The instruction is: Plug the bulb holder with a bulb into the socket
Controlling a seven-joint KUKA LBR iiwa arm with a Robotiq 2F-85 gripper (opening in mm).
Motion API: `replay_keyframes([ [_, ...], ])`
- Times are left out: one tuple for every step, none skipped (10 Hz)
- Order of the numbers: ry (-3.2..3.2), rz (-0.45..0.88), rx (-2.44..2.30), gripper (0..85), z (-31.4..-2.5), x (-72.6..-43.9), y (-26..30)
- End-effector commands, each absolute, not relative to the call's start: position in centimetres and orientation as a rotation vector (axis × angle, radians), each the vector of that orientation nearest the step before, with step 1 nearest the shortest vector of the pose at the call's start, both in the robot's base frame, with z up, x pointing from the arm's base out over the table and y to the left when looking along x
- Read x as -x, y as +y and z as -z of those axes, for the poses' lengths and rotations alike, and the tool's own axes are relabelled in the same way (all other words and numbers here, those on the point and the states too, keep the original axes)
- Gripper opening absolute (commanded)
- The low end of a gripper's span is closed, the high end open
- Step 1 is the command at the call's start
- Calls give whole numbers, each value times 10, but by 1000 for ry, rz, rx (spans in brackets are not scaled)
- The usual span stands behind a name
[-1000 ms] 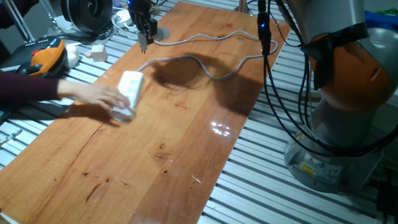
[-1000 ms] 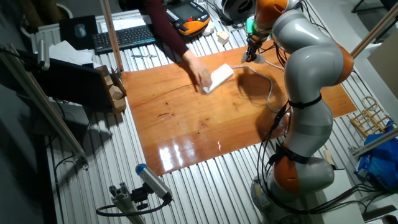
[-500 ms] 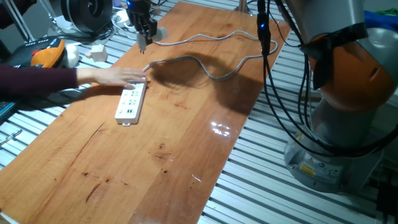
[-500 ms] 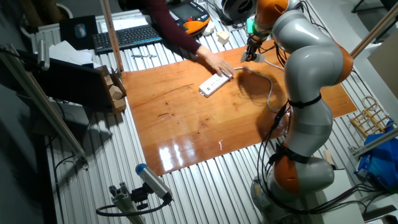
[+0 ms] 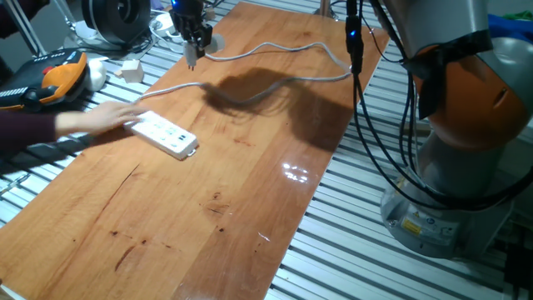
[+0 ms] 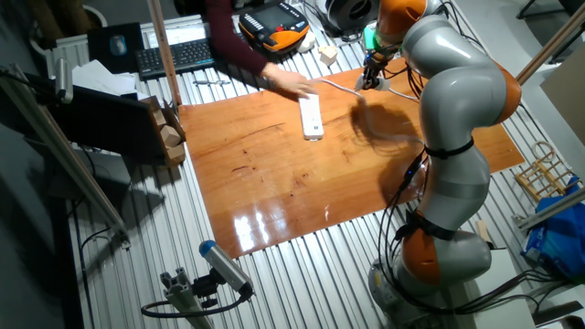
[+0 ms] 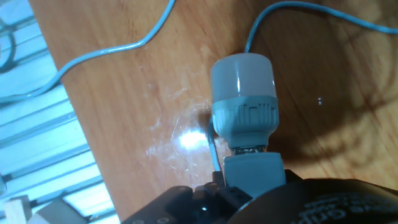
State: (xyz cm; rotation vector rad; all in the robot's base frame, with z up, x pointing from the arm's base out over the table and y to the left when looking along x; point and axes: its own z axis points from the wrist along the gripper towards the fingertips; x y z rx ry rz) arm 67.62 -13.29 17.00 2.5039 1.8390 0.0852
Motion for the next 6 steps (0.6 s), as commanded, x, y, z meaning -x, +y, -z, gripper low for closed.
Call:
replay_keyframes([
  [1840,-95,-2487,0,-170,-677,-133],
  [1835,-103,-2480,0,-169,-678,-135],
  [1832,-112,-2489,0,-169,-678,-135],
  [1834,-114,-2496,0,-169,-679,-134],
  [1835,-124,-2508,0,-169,-679,-134],
  [1828,-126,-2514,0,-169,-678,-132],
])
